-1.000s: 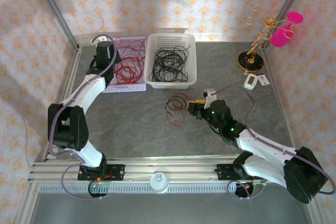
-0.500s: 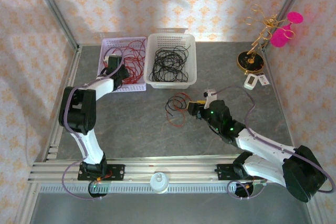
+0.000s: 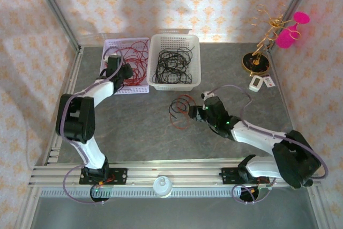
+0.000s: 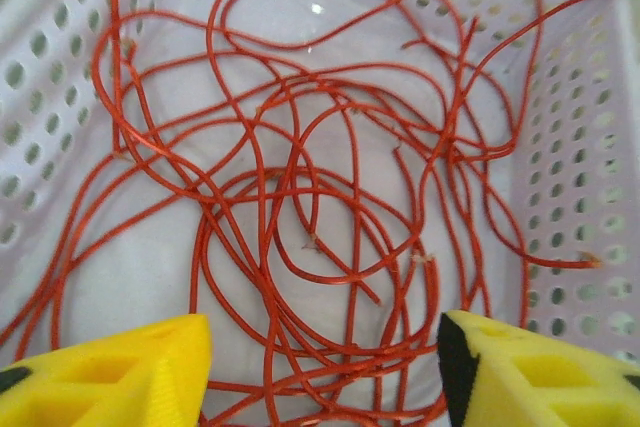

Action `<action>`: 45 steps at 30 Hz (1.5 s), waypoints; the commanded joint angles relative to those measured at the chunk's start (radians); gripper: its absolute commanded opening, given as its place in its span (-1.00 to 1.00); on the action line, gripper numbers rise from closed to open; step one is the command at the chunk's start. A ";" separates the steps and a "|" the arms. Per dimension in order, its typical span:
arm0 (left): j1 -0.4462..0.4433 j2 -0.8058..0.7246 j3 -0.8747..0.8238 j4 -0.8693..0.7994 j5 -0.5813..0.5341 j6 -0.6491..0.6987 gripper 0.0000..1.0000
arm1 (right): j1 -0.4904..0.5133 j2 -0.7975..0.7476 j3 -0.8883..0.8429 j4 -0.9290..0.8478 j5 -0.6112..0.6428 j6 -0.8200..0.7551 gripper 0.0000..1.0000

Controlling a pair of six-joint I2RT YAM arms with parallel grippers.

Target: Untangle the cables

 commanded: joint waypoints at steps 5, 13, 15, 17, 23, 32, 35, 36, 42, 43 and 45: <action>-0.005 -0.243 -0.104 -0.055 -0.046 0.019 0.51 | -0.001 0.112 0.017 0.044 -0.111 -0.047 0.06; -0.080 -0.523 -0.359 -0.035 0.126 -0.015 0.33 | 0.010 0.196 0.028 0.053 -0.134 -0.066 0.01; -0.142 -0.576 -0.417 -0.045 0.126 -0.020 0.33 | 0.012 0.220 0.035 0.059 -0.145 -0.062 -0.03; -0.188 -0.621 -0.468 -0.053 0.131 -0.041 0.33 | 0.019 0.240 0.039 0.072 -0.146 -0.060 -0.05; -0.242 -0.708 -0.540 -0.065 0.152 -0.074 0.32 | 0.028 0.323 0.048 0.169 -0.192 -0.038 -0.31; -0.316 -0.791 -0.517 -0.150 0.299 -0.019 0.14 | 0.028 0.123 0.080 -0.037 -0.050 0.000 -0.86; -0.382 -0.812 -0.513 -0.137 0.323 -0.011 0.13 | 0.030 -0.017 0.098 -0.142 -0.067 0.034 -0.87; -0.403 -0.817 -0.509 -0.133 0.335 -0.005 0.13 | 0.030 -0.059 0.104 -0.170 -0.072 0.049 -0.88; -0.553 -0.840 -0.489 -0.033 0.431 0.056 0.19 | 0.030 -0.271 0.184 -0.324 -0.065 0.150 -0.87; -0.575 -0.843 -0.489 -0.004 0.445 0.066 0.23 | 0.030 -0.290 0.206 -0.341 -0.064 0.172 -0.86; -0.599 -0.829 -0.479 0.036 0.478 0.080 0.29 | 0.030 -0.312 0.241 -0.370 -0.069 0.211 -0.82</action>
